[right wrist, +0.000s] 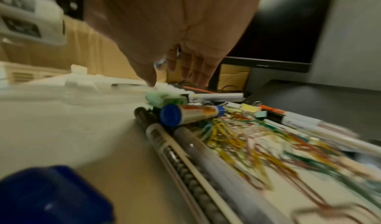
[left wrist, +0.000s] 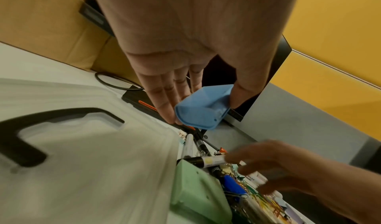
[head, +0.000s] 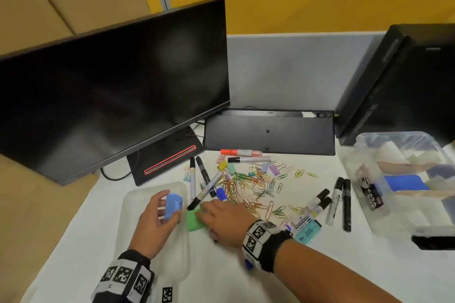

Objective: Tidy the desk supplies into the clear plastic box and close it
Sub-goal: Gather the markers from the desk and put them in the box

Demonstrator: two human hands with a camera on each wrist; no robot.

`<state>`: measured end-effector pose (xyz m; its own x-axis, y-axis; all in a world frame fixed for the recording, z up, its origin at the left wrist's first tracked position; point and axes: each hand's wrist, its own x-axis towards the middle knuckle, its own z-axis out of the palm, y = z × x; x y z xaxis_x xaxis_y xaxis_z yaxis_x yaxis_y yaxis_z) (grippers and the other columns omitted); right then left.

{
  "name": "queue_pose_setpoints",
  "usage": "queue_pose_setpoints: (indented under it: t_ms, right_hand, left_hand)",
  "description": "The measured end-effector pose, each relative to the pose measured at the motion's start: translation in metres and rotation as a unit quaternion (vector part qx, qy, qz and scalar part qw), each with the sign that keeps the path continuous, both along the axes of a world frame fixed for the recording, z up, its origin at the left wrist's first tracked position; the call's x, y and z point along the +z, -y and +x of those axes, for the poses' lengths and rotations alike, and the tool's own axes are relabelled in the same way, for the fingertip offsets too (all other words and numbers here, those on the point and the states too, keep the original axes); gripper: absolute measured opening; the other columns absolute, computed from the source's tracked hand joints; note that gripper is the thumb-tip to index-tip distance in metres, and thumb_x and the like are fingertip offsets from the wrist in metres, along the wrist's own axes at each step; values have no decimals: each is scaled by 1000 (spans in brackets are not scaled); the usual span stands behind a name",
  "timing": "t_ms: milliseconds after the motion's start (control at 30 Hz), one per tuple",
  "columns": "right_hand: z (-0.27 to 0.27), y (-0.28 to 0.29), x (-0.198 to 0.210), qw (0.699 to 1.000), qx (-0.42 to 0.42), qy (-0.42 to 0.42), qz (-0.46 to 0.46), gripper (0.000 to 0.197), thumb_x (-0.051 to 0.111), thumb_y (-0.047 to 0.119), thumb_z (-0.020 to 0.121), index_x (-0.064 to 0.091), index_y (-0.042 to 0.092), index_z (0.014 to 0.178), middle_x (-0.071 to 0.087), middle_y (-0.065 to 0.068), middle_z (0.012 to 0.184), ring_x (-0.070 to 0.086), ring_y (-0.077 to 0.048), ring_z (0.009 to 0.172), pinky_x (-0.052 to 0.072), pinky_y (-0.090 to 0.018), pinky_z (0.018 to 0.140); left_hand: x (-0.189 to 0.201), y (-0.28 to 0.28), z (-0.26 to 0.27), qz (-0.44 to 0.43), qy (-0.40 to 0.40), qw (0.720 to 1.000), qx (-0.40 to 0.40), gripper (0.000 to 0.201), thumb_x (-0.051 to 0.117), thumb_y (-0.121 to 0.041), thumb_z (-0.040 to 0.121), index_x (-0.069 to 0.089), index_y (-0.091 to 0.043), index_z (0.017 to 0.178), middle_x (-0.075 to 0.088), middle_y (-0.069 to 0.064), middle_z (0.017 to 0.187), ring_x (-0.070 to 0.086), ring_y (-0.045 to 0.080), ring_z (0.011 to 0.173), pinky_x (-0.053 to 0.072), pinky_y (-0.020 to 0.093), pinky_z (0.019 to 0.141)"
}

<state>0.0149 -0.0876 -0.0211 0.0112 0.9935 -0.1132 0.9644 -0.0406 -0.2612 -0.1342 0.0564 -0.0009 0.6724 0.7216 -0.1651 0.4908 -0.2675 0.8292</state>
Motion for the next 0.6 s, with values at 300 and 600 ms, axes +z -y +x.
queue_pose_setpoints:
  t_ms: [300,600]
  right_hand:
    - [-16,-33,-13,997,-54,-17,-49,54,47,3,90,33,13,141,43,-18,133,42,-36,118,43,-47,91]
    - [33,41,58,954,-228,-181,74,39,47,26,91,42,28,130,55,2,111,52,-13,95,47,-27,82]
  left_hand:
    - [-2,-10,-4,-7,-7,1000,-8,40,69,-21,83,51,-28,118,60,-8,112,60,7,97,47,17,74]
    - [10,12,21,-12,15,999,-44,36,67,-23,85,51,-29,116,58,-12,112,59,6,98,45,15,73]
